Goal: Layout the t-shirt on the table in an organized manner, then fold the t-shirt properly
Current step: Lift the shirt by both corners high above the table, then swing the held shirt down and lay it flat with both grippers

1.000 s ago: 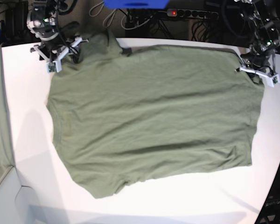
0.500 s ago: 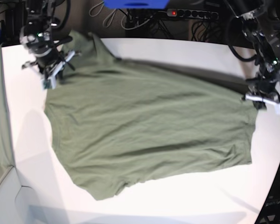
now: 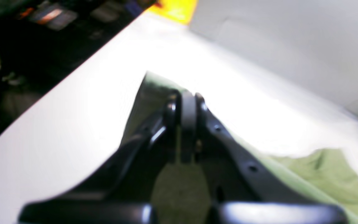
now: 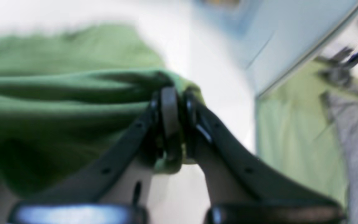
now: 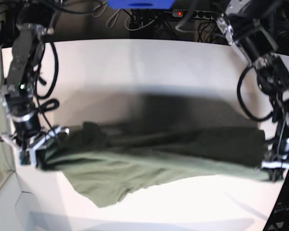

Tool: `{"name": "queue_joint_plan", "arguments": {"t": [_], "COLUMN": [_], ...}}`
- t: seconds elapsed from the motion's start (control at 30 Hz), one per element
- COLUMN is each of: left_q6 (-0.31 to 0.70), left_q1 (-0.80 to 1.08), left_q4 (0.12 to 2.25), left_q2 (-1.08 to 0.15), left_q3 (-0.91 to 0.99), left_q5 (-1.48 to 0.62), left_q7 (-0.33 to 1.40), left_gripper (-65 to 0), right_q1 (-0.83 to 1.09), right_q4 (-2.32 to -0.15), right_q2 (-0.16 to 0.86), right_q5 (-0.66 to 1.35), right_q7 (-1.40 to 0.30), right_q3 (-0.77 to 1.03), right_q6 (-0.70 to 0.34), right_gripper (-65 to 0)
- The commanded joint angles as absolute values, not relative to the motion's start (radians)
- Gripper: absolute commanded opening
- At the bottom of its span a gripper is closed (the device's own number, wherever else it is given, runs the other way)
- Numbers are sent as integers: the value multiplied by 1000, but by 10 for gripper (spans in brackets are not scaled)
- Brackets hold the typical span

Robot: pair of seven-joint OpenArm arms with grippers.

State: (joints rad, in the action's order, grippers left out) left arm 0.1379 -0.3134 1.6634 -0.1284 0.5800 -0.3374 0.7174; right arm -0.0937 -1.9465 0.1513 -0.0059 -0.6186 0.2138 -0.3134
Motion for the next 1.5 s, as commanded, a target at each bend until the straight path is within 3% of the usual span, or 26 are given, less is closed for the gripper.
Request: {"name": "queue_joint_plan", "arguments": {"t": [0.0, 0.37, 0.73, 1.17, 1.47], "left_q6": [137, 136, 136, 136, 136], "left_q1": [-374, -737, -1036, -1159, -1282], "left_q4": [1661, 1442, 1242, 1089, 891], "left_q2": [-139, -137, -137, -140, -143], "left_q3": [559, 412, 395, 394, 394], "left_q5": [-337, -334, -332, -331, -331], "left_q7": [690, 685, 685, 679, 581], "left_gripper": [-650, -650, -650, -650, -650], "right_q1": [-151, -573, -872, -1078, -1210], "right_q4": [-1966, -1925, -1662, -1377, -1170], "right_q2": [159, 162, 205, 220, 248], "right_q5": [-2, -2, -5, -4, -4], "right_q7": [-581, -585, -579, -573, -512], "right_q3": [217, 213, 216, 216, 216], "right_q6": [-306, -306, -306, -305, -305], "right_gripper": [-650, -650, -650, -650, -650]}}
